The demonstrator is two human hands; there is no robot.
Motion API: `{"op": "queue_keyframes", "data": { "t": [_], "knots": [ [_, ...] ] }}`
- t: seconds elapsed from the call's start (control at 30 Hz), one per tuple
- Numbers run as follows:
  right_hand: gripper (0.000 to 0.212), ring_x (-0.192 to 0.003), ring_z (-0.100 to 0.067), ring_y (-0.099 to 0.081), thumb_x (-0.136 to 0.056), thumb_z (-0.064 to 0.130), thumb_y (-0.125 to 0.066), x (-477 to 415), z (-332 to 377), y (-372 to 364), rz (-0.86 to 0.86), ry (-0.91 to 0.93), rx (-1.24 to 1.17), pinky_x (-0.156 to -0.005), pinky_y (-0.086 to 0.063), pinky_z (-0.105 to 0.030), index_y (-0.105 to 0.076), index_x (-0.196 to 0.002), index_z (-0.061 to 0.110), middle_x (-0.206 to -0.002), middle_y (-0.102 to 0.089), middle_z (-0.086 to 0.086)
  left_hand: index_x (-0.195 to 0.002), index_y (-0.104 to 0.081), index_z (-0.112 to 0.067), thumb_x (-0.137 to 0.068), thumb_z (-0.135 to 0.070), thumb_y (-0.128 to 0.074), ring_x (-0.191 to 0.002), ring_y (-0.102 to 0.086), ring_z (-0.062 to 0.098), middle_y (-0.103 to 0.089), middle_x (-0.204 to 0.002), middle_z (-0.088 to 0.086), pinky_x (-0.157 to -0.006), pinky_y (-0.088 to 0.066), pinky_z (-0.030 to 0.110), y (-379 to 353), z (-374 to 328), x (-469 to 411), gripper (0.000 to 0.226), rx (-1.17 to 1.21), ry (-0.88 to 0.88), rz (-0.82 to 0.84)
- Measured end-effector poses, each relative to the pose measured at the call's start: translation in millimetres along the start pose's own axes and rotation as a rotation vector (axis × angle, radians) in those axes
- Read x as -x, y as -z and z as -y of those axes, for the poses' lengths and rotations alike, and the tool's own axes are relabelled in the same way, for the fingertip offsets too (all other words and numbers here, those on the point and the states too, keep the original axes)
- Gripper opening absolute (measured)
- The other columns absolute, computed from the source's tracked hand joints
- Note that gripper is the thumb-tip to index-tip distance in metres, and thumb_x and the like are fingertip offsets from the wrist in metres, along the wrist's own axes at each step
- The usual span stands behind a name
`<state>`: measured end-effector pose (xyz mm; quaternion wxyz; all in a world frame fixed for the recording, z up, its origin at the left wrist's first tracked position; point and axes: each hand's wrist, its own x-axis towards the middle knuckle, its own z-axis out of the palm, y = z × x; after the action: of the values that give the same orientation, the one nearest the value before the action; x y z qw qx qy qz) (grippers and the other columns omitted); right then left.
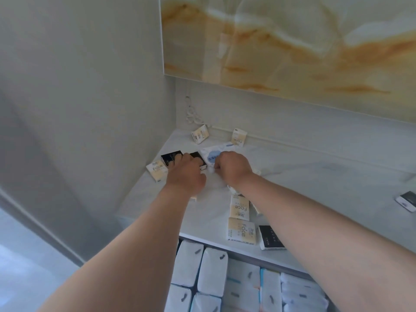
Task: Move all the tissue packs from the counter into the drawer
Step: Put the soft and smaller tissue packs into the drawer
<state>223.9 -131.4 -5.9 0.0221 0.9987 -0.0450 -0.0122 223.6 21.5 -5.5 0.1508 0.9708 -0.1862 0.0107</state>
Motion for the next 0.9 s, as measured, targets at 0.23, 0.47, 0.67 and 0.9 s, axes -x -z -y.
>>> {"op": "queue_keyframes", "data": {
  "t": [0.23, 0.47, 0.67, 0.9],
  "knots": [
    [0.013, -0.072, -0.019, -0.055, -0.087, 0.007, -0.060, 24, -19, 9, -0.437, 0.046, -0.427, -0.060, -0.039, -0.031, -0.067, -0.077, 0.008, -0.083, -0.056, 0.000, -0.121, -0.059, -0.016, -0.097, -0.048, -0.040, -0.115, -0.055, 0.028, -0.063, -0.120, 0.006, -0.095, -0.041, 0.038, 22, -25, -15, 0.045, 0.337, 0.092, 0.068],
    [0.007, -0.071, -0.016, -0.057, -0.082, 0.003, -0.071, 73, -30, 34, -0.575, 0.242, -0.635, -0.065, -0.047, -0.029, -0.069, -0.079, 0.009, -0.085, -0.059, -0.001, -0.141, -0.033, -0.008, -0.085, -0.005, -0.071, -0.099, -0.065, 0.029, -0.052, -0.115, 0.007, -0.073, -0.061, 0.040, 58, -75, -9, 0.068, 1.173, 0.392, 0.106],
    [0.038, -0.101, -0.011, -0.056, -0.082, 0.018, -0.077, 138, -51, 57, -0.409, 0.147, -0.752, -0.090, -0.047, -0.022, -0.063, -0.117, 0.017, -0.124, -0.046, 0.001, -0.089, -0.064, -0.021, -0.084, -0.011, -0.064, -0.074, -0.065, 0.018, -0.067, -0.083, 0.000, -0.064, -0.057, 0.035, 69, -94, 34, 0.011, 0.751, 0.036, 0.013],
    [0.076, -0.090, -0.008, -0.057, -0.086, 0.019, -0.075, 238, -79, 78, -0.431, -0.119, -0.896, -0.074, -0.044, -0.011, -0.031, -0.146, 0.031, -0.132, -0.044, 0.009, -0.103, -0.071, -0.030, -0.089, -0.015, -0.068, -0.059, -0.055, 0.007, -0.069, -0.083, -0.012, -0.055, -0.049, 0.026, 91, -141, 113, 0.021, 0.780, -0.231, 0.110]
  ]
}}
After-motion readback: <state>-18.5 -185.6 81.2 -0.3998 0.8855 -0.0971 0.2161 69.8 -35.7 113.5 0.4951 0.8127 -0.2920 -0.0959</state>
